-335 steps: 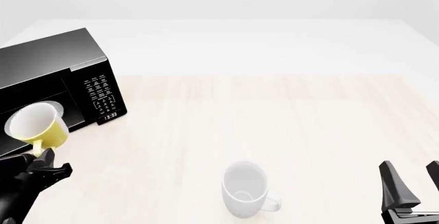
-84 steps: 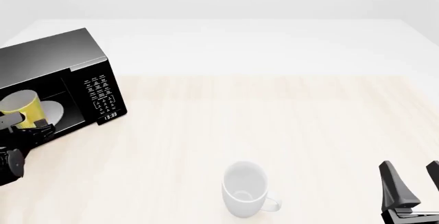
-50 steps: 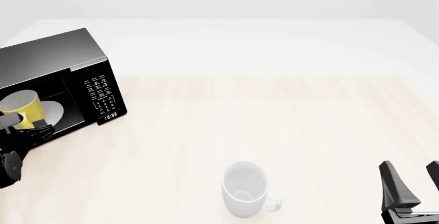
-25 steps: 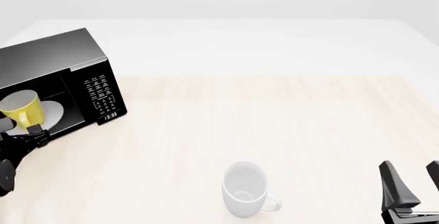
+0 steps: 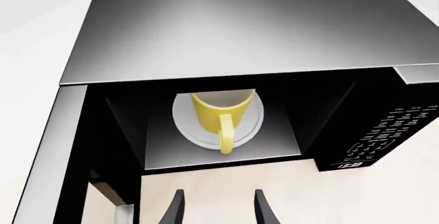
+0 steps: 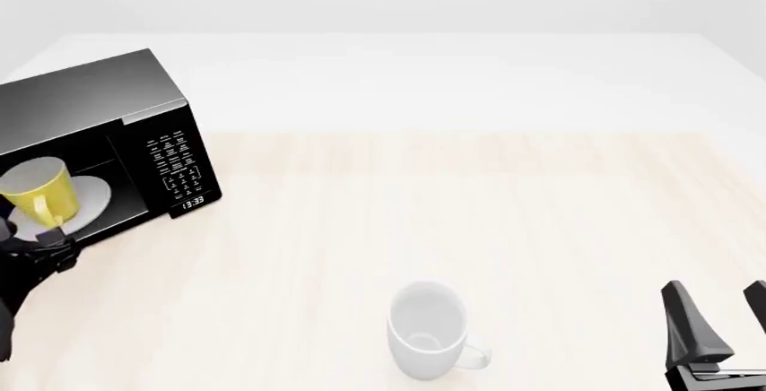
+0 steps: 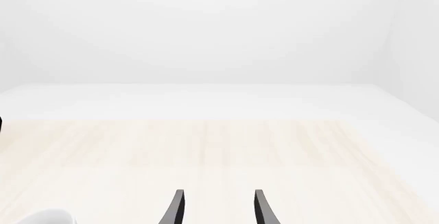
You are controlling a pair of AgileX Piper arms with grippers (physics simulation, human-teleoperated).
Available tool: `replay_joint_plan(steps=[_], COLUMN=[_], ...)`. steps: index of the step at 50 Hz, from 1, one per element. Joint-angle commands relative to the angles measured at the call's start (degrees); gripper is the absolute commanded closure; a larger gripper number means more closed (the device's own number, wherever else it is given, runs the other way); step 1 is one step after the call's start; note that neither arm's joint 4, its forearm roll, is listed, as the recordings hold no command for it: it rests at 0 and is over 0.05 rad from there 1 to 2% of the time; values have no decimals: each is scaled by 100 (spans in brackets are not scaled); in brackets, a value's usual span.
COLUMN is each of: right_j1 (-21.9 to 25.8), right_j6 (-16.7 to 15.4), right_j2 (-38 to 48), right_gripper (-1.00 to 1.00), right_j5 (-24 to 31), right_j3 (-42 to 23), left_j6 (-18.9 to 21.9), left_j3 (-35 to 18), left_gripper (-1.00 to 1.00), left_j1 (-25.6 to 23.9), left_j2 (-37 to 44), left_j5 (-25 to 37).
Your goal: Put the yellow and white mug in the microwave and close it.
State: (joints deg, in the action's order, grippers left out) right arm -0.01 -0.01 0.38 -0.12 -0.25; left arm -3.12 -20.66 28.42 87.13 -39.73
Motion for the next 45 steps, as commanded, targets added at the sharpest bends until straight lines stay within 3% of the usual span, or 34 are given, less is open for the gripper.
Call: replay_joint_plan(steps=[1,18,29,45], right_j1=[1,0,1,0], right_j6=[-2,0,1,0], right_j2=[0,0,-1,1], right_gripper=[-100,-100,-100,-100], right_j5=[0,0,0,0], right_j3=[0,0,0,0], left_j6=[-36,-102,-124,-164], left_j3=[303,387,153,-204], left_gripper=[-100,-100,-100,-100], left_j1=[-47,-85,-202,-195], left_j2=[-505,-1307,-2397,-3380], left_j5=[173,830,1929,3198])
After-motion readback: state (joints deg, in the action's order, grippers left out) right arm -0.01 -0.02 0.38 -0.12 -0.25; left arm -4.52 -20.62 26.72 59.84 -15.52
